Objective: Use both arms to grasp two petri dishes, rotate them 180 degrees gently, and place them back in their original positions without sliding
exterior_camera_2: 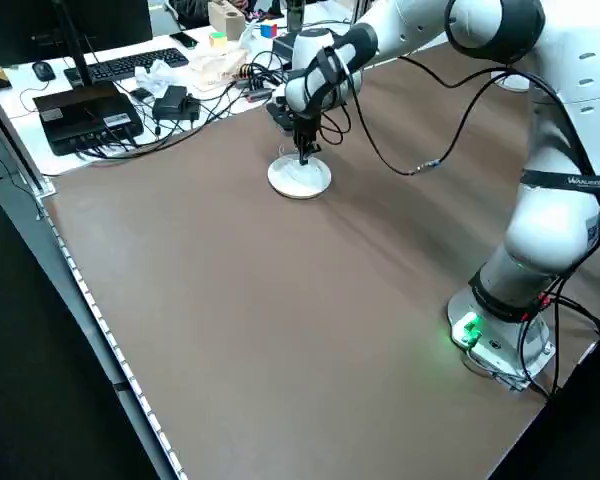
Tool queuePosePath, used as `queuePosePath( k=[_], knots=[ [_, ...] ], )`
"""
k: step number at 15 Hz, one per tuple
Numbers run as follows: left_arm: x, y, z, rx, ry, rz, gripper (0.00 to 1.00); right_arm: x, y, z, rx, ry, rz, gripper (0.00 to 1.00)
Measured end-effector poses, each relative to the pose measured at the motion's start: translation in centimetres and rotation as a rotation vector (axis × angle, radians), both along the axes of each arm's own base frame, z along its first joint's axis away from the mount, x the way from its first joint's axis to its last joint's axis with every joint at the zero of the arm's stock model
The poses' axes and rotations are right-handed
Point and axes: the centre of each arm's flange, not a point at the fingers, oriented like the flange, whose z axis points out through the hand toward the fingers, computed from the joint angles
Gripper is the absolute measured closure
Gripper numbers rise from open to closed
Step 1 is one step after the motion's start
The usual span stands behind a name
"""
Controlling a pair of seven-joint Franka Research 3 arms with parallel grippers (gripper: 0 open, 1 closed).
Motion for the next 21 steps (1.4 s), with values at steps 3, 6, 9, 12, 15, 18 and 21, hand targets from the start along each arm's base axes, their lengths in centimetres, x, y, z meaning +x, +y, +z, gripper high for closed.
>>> queuePosePath(
  k=[3, 6, 9, 12, 15, 18, 21],
  knots=[
    [-2.1, 1.1, -1.2, 0.001, -0.018, 0.028, 0.96, -0.2, -0.1, 0.8, 0.01, -0.012, 0.119, 0.97],
    [-3.4, 1.4, -2.3, 0.001, -0.044, 0.045, 0.96, -0.3, -0.1, 1.2, 0.017, -0.025, 0.227, 0.97],
    [-4.3, 1.3, -3.2, 0.0, -0.048, 0.046, 0.96, -0.3, -0.2, 1.2, 0.024, -0.033, 0.318, 0.97],
    [-4.9, 1.2, -3.7, -0.001, -0.034, 0.045, 0.96, -0.3, -0.2, 2.7, 0.044, -0.021, 0.434, 0.97],
    [-4.9, 1.0, -3.7, -0.001, -0.034, 0.042, 0.96, 0.0, 0.2, 3.7, 0.053, -0.032, 0.527, 0.97],
    [-4.9, 1.0, -3.7, -0.001, -0.034, 0.042, 0.89, 0.0, 0.4, 3.7, 0.061, -0.042, 0.631, 0.97],
    [-4.9, 1.0, -3.7, -0.001, -0.034, 0.042, 0.61, 0.0, 0.4, 3.7, 0.067, -0.05, 0.713, 0.97]
  ],
)
